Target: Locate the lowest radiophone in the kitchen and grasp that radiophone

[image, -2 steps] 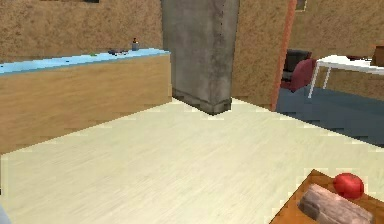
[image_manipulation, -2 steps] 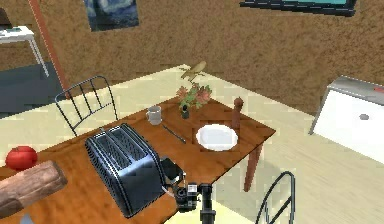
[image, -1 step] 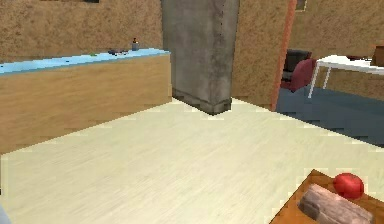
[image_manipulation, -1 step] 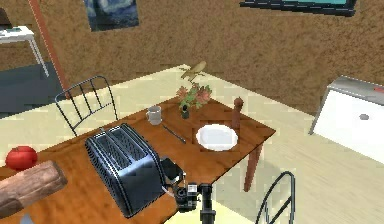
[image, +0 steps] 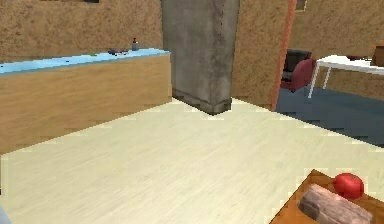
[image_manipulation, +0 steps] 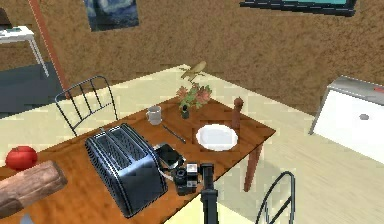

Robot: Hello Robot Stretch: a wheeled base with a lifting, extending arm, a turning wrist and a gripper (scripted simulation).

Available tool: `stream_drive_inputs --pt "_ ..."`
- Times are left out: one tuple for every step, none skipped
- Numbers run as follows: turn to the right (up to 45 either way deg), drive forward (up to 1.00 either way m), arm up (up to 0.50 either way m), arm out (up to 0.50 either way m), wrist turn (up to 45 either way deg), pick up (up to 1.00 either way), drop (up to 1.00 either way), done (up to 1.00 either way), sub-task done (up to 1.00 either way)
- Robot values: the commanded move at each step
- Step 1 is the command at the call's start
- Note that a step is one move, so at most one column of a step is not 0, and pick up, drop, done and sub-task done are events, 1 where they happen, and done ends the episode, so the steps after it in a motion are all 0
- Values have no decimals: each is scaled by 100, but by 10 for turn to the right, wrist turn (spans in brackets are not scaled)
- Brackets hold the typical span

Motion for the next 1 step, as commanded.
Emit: stream_drive_inputs --pt "0 0 0 0 0 0 0 100 0"
